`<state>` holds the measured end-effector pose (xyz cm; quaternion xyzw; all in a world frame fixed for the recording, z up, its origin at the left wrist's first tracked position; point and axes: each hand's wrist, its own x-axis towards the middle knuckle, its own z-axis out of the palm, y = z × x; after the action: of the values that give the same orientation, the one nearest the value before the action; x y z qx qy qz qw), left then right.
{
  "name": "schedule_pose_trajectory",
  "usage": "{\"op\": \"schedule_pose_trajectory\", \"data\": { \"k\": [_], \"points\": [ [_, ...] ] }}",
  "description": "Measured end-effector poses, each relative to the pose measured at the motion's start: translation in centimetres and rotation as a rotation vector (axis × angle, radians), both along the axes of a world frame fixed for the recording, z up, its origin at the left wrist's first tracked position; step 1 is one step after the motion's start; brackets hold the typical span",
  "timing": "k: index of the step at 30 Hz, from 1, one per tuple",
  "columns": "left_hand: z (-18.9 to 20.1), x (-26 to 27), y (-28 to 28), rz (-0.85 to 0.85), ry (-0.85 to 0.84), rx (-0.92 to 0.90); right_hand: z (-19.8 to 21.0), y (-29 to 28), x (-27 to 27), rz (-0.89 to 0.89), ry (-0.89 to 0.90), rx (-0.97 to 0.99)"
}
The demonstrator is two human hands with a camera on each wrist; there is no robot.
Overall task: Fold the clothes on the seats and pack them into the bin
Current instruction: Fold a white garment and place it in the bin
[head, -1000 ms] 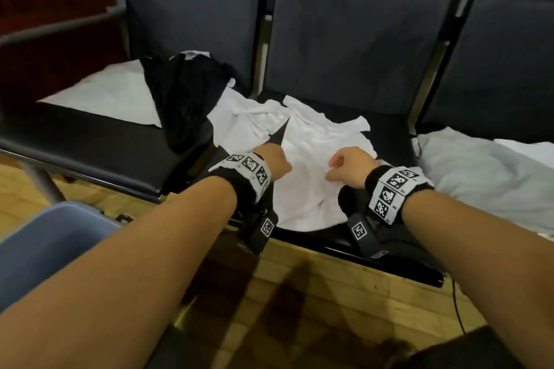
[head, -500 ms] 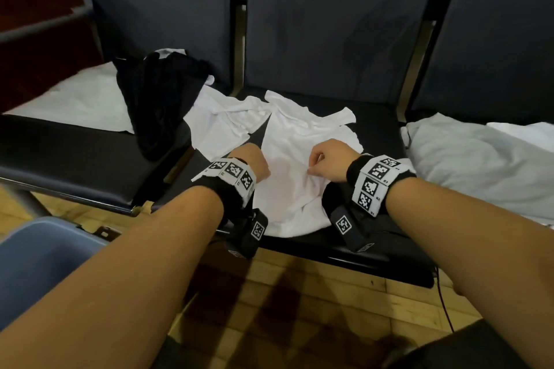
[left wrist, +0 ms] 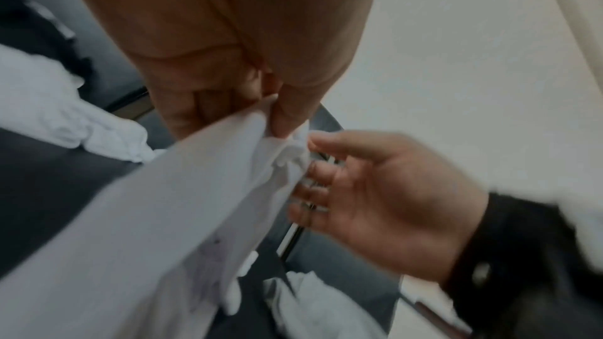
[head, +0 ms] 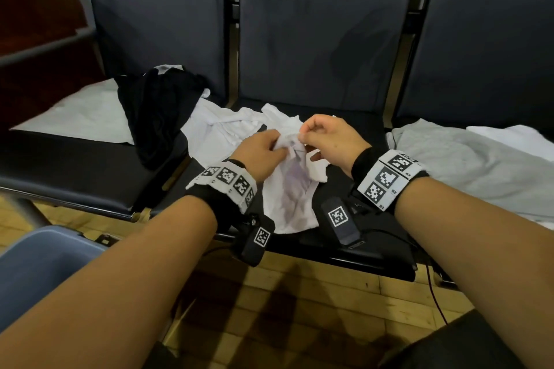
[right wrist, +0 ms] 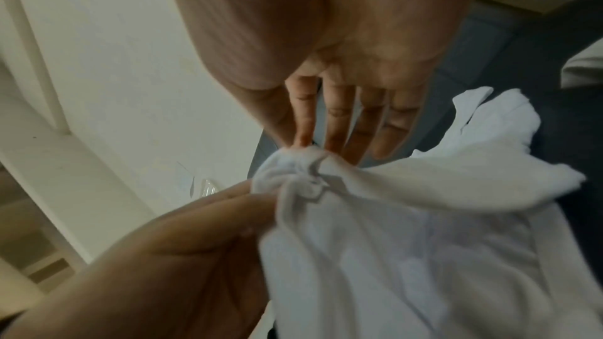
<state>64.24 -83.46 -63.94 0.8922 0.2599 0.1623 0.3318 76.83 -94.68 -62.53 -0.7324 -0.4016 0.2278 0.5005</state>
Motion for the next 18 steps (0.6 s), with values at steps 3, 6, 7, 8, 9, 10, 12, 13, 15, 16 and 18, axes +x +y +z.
{"op": "schedule_pose_trajectory", "data": {
  "k": [3,6,7,8,9,10,12,13,15,16,18],
  "points": [
    [0.1,-0.7,0.5,-0.012,-0.131,-0.282,0.0,-0.6,0.1,0.167,-0.196,-0.163],
    [-0.3,-1.3,1.0,-0.016,-0.205,-0.429,-0.5,-0.6,-0.4,0.241,-0.369,-0.220],
    [-0.3,-1.4,1.2,0.017,-0.211,-0.450,-0.4,-0.5,-0.4,0.235,-0.371,-0.196],
    [0.0,-1.5,1.2,0.059,-0.226,-0.456,-0.2,-0.4,-0.5,0.213,-0.374,-0.164],
    [0.4,-1.7,1.1,0.101,-0.241,-0.457,0.1,-0.3,-0.3,0.173,-0.379,-0.121],
    [0.7,-1.7,1.0,0.125,-0.260,-0.459,0.5,-0.1,-0.2,0.122,-0.379,-0.072],
    [1.2,-2.1,1.0,0.136,-0.226,-0.385,1.0,0.1,0.4,-0.005,-0.363,0.021],
    [1.3,-2.3,1.0,0.121,-0.176,-0.298,1.2,0.1,0.7,-0.051,-0.346,0.060],
    [1.3,-2.6,1.1,0.076,-0.069,-0.129,1.5,0.0,1.0,-0.090,-0.338,0.114],
    [1.2,-2.7,1.4,0.063,-0.015,-0.057,1.7,-0.2,1.1,-0.094,-0.346,0.129],
    [0.9,-2.9,2.4,0.105,0.095,0.061,1.8,-0.3,1.5,-0.099,-0.367,0.149]
  ]
}}
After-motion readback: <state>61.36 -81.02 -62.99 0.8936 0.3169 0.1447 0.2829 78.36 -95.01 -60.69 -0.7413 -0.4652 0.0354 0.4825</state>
